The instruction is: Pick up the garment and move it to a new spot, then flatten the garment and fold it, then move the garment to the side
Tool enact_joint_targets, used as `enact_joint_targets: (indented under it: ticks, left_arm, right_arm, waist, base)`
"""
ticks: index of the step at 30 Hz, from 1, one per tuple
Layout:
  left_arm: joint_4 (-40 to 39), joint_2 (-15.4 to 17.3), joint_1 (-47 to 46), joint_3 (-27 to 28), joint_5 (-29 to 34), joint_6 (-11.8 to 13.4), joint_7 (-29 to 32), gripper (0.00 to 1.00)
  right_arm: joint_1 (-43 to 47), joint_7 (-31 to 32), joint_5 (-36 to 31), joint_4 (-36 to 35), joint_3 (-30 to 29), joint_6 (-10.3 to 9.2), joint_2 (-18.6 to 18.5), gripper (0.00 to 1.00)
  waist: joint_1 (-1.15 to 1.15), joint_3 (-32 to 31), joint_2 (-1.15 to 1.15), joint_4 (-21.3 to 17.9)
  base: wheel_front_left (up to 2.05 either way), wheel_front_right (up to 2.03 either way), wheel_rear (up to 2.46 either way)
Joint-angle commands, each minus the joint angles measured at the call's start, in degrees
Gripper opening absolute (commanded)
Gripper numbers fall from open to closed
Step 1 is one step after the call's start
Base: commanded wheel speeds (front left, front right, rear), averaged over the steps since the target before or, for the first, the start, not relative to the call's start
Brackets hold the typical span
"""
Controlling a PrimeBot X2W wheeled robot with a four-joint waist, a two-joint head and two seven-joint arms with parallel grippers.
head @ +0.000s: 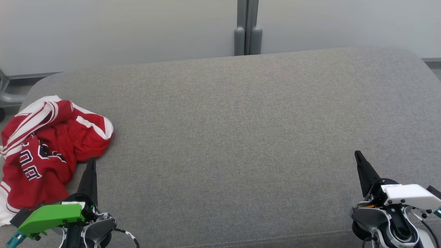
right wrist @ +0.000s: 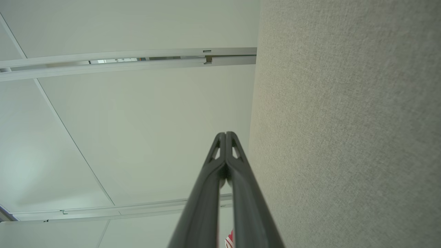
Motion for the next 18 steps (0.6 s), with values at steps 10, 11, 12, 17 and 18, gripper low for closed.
enact_joint_targets:
  ticks: [10, 11, 12, 17, 18]
  left_arm:
    - [-0.06, 0.18, -0.34, 0.10, -0.02, -0.32, 0.23, 0.00]
    - [-0.06, 0.18, -0.34, 0.10, -0.02, -0.32, 0.23, 0.00]
    - [-0.06, 0.18, -0.34, 0.11, -0.02, -0.32, 0.23, 0.00]
    - [-0.06, 0.18, -0.34, 0.11, -0.02, -0.32, 0.23, 0.00]
    - [-0.06, 0.18, -0.34, 0.11, -0.02, -0.32, 0.23, 0.00]
  right_arm:
    - [-0.53, 0.16, 0.46, 0.07, -0.12, 0.13, -0.25, 0.00]
    - [-0.53, 0.16, 0.46, 0.07, -0.12, 0.13, -0.25, 0.00]
    - [-0.53, 0.16, 0.46, 0.07, -0.12, 0.13, -0.25, 0.00]
    - [-0.53, 0.16, 0.46, 0.07, -0.12, 0.13, -0.25, 0.00]
    - [-0.53, 0.16, 0.46, 0.07, -0.12, 0.13, -0.25, 0.00]
  waist:
    - [0.00, 0.00, 0.00, 0.00]
    - [0.00, 0.00, 0.00, 0.00]
    - [0.00, 0.00, 0.00, 0.00]
    - [0.00, 0.00, 0.00, 0.00]
    - [0.00, 0.00, 0.00, 0.00]
  base:
    - [0.00, 0.00, 0.00]
    - [0.00, 0.00, 0.00]
    - [0.00, 0.00, 0.00]
    - [0.00, 0.00, 0.00]
    - [0.00, 0.00, 0.00]
